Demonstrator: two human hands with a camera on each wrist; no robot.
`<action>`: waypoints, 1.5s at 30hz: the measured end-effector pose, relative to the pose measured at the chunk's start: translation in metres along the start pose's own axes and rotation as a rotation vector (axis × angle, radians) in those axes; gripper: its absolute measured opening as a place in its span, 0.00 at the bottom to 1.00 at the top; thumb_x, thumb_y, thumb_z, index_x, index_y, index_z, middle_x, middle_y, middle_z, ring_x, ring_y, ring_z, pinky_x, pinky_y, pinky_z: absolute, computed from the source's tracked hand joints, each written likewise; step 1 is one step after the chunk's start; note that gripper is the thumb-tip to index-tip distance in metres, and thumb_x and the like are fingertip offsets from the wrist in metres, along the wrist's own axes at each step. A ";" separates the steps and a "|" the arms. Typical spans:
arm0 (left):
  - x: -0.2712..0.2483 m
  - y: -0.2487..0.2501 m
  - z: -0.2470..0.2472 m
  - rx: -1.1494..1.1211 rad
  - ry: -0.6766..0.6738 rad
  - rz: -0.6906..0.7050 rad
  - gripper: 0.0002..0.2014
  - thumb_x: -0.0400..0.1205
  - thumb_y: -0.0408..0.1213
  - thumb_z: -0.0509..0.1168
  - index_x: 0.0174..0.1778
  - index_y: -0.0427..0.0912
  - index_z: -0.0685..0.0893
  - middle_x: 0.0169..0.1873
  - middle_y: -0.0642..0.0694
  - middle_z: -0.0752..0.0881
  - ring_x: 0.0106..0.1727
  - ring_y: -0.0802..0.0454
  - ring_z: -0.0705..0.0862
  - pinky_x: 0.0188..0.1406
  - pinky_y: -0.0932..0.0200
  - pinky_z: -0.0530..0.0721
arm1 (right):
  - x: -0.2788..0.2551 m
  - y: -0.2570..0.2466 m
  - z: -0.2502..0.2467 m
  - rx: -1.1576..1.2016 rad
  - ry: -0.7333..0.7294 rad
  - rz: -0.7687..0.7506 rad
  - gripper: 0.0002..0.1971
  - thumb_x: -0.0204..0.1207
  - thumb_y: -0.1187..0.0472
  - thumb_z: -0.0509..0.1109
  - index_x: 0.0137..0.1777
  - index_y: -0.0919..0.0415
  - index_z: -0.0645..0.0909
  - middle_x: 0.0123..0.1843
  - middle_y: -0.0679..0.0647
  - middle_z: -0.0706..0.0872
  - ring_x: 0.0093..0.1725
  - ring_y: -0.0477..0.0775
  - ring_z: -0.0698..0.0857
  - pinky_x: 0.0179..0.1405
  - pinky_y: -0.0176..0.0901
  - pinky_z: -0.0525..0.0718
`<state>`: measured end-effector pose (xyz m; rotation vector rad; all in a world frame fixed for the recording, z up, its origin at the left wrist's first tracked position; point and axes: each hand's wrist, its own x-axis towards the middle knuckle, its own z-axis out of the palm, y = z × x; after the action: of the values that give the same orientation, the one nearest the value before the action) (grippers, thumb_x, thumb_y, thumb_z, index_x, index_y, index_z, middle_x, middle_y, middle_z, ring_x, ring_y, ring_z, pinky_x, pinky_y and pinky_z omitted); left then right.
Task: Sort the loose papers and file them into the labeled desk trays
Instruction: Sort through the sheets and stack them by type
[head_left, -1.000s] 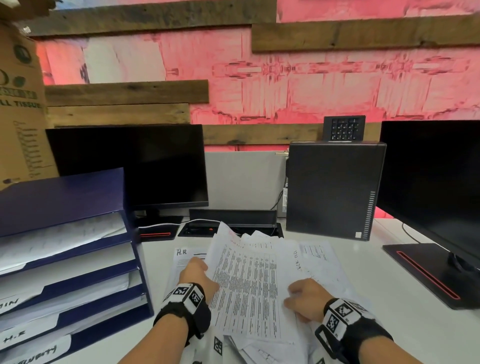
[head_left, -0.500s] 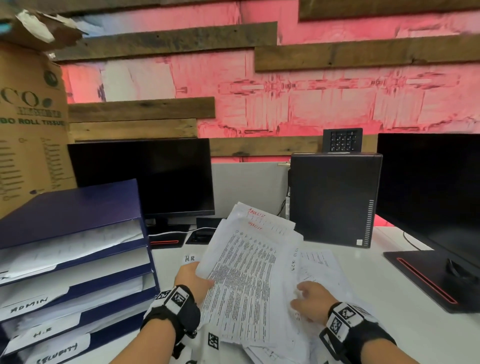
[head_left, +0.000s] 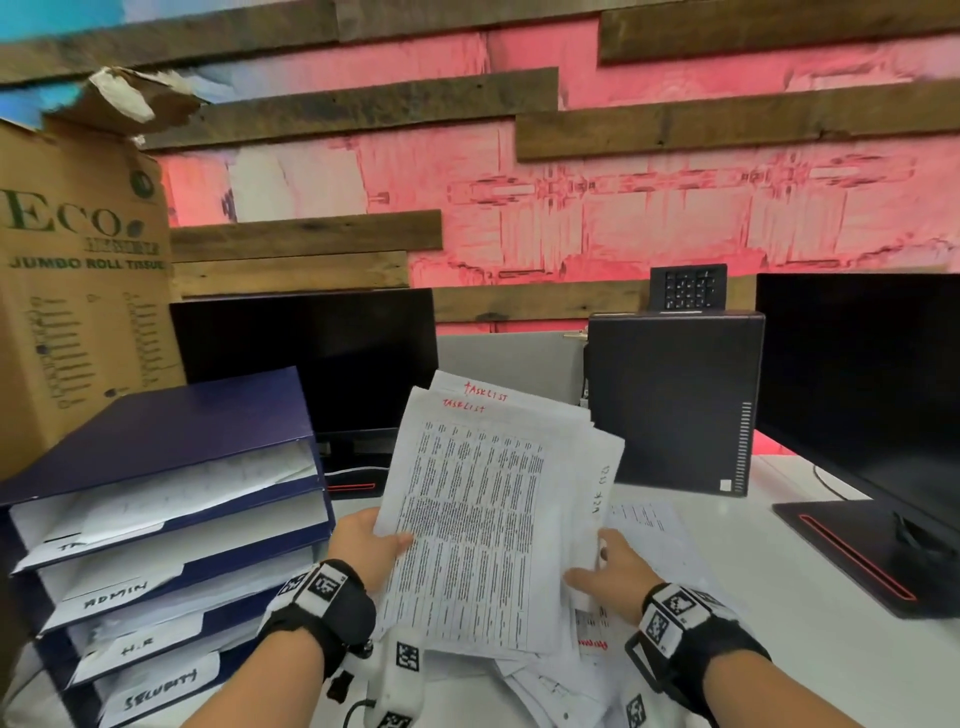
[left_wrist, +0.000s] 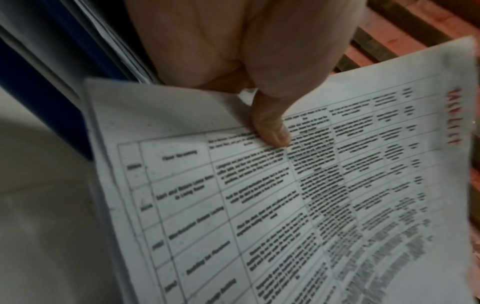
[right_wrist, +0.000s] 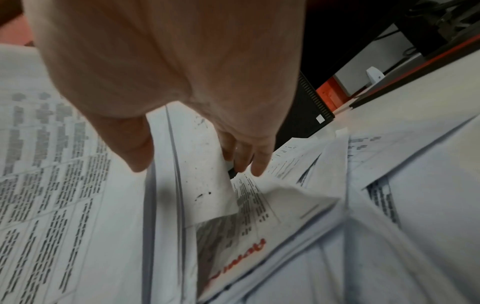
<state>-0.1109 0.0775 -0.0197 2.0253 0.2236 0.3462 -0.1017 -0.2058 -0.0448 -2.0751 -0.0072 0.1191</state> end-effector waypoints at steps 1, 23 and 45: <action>-0.002 0.000 -0.004 -0.021 0.002 0.013 0.10 0.79 0.28 0.70 0.56 0.38 0.87 0.44 0.45 0.89 0.43 0.51 0.87 0.46 0.58 0.84 | 0.000 -0.002 0.001 0.083 0.025 -0.021 0.36 0.75 0.61 0.73 0.77 0.59 0.57 0.64 0.52 0.80 0.57 0.51 0.80 0.60 0.44 0.77; -0.050 -0.032 -0.099 -0.271 0.305 -0.014 0.06 0.79 0.31 0.70 0.51 0.40 0.86 0.46 0.44 0.88 0.48 0.45 0.86 0.57 0.51 0.82 | -0.022 -0.064 0.055 0.303 -0.008 -0.193 0.12 0.75 0.69 0.72 0.54 0.53 0.80 0.51 0.52 0.90 0.49 0.56 0.89 0.49 0.55 0.88; -0.070 -0.061 -0.129 -0.214 0.219 -0.028 0.08 0.79 0.30 0.69 0.43 0.50 0.88 0.45 0.49 0.91 0.49 0.49 0.88 0.56 0.48 0.86 | -0.015 -0.068 0.111 0.123 -0.068 -0.141 0.10 0.70 0.72 0.73 0.46 0.57 0.83 0.50 0.58 0.89 0.50 0.58 0.86 0.57 0.52 0.84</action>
<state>-0.2210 0.1925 -0.0283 1.7715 0.3355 0.5514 -0.1235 -0.0763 -0.0377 -1.9406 -0.1827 0.1006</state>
